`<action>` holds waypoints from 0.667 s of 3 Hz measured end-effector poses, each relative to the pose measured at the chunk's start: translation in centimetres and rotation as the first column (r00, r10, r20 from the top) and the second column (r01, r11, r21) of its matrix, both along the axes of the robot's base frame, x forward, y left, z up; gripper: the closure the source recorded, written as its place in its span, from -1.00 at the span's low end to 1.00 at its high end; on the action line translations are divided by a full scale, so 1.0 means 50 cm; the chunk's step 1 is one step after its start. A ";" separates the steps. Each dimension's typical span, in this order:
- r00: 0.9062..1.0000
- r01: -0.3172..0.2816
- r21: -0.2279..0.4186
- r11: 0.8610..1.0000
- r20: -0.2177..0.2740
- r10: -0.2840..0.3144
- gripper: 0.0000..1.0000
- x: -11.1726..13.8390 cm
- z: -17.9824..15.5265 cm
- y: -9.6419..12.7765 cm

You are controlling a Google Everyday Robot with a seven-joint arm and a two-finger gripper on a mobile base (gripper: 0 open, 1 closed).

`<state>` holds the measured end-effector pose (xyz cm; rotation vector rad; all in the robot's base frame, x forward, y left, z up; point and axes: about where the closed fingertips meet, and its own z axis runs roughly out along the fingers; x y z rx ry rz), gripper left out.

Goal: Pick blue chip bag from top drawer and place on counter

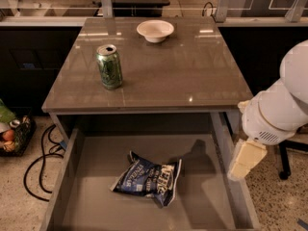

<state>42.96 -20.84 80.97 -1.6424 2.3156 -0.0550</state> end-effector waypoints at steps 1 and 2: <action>0.999 0.021 0.111 0.994 -0.050 -0.016 -1.00 -0.014 -0.058 0.047; 0.998 0.018 0.108 0.994 -0.055 -0.012 -1.00 -0.015 -0.066 0.056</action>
Offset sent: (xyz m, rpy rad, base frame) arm -0.0053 0.0184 -0.0258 0.0892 0.0425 -0.0140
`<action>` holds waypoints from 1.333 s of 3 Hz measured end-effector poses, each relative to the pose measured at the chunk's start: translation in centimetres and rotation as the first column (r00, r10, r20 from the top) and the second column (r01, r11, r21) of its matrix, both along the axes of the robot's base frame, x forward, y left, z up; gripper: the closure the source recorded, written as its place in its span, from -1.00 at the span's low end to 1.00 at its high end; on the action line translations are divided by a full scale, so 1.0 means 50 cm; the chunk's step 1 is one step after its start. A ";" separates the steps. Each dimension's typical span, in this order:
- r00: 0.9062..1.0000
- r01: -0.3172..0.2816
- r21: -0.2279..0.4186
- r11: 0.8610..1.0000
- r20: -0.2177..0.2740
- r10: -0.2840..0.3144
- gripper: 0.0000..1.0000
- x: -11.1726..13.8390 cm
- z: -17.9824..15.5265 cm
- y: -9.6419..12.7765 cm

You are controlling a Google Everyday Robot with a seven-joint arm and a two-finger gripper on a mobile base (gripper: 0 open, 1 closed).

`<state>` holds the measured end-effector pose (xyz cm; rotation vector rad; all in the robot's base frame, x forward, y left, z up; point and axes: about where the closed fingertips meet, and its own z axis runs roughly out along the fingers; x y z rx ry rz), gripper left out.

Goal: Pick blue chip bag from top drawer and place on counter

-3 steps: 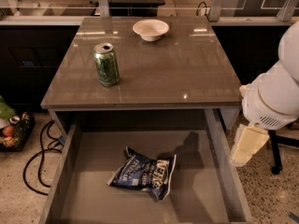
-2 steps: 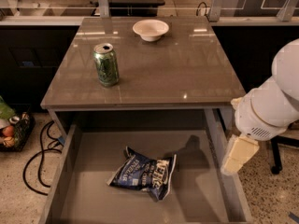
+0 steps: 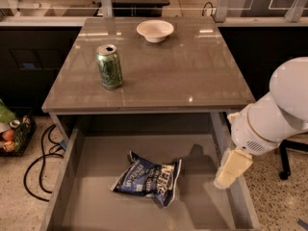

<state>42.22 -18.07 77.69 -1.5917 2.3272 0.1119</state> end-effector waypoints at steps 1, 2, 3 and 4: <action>0.999 -0.014 -0.020 1.000 -0.029 0.013 -1.00 -0.002 -0.053 0.041; 0.998 -0.039 -0.016 0.999 -0.055 0.038 -1.00 -0.015 -0.133 0.098; 0.997 -0.048 0.018 0.999 -0.055 0.049 -1.00 -0.018 -0.190 0.135; 0.999 -0.043 0.065 0.997 -0.030 0.045 -1.00 -0.012 -0.215 0.171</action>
Offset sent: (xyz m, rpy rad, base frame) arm -0.0133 0.0830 -0.1180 -0.0083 0.0857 0.0674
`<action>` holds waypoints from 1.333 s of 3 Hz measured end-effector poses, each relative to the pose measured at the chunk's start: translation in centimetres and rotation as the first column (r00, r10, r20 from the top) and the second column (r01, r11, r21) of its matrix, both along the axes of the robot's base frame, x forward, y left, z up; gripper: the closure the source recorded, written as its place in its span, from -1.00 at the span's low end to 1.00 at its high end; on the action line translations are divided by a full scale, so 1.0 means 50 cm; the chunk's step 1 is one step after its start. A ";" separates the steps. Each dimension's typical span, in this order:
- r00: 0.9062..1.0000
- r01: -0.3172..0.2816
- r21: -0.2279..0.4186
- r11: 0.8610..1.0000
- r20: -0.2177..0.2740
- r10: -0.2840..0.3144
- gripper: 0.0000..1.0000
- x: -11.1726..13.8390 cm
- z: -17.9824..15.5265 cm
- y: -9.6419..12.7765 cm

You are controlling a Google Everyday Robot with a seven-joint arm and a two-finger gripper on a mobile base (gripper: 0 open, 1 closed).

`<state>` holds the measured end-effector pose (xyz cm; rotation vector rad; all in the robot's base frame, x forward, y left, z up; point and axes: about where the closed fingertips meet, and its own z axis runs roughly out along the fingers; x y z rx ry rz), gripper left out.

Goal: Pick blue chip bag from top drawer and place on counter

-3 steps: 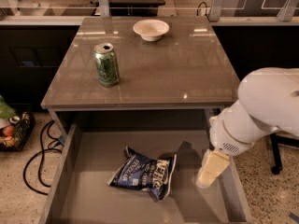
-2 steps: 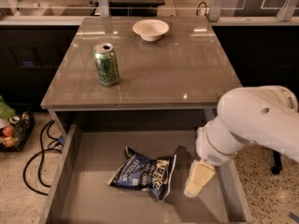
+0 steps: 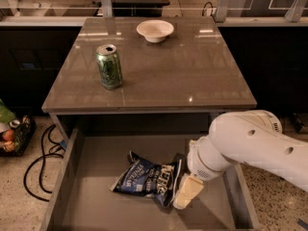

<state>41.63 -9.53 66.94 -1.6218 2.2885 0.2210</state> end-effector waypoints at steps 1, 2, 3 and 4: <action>1.000 0.023 0.034 0.999 0.011 -0.023 -1.00 0.001 -0.027 0.038; 0.999 0.049 0.050 0.998 0.008 -0.050 -1.00 0.000 -0.066 0.069; 0.997 0.074 0.077 0.994 0.009 -0.075 -1.00 0.003 -0.098 0.087; 0.997 0.075 0.113 0.991 0.017 -0.077 -1.00 0.010 -0.118 0.117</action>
Offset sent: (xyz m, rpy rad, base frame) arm 0.0010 0.0523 -0.0588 0.0722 -0.0020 -0.0891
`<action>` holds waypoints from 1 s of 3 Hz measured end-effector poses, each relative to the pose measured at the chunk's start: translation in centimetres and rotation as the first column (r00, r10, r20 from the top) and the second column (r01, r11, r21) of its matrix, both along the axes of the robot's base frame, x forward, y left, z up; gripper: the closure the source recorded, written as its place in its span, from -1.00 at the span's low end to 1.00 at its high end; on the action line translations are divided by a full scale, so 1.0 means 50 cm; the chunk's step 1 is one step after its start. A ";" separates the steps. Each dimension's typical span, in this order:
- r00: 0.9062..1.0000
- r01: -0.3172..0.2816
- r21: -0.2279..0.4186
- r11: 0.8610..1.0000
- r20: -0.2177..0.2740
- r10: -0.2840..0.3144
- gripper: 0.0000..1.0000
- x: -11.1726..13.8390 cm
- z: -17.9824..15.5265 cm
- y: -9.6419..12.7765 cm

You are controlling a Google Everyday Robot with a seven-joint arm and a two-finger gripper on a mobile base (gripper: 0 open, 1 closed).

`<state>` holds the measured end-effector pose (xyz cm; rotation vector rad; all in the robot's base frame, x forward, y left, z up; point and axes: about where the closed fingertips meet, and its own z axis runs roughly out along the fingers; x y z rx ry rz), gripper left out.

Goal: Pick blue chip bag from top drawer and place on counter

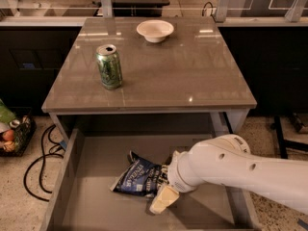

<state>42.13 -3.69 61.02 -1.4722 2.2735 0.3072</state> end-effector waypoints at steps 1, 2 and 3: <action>1.000 -0.009 0.018 1.000 0.003 0.009 -1.00 0.004 -0.005 0.018; 1.000 -0.021 0.023 0.999 -0.005 0.021 -0.67 0.005 -0.017 0.031; 1.000 -0.022 0.022 1.000 -0.003 0.022 -0.20 0.005 -0.015 0.031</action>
Offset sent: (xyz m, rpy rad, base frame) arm 0.0030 0.0232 -0.0193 0.0333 0.0211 0.0341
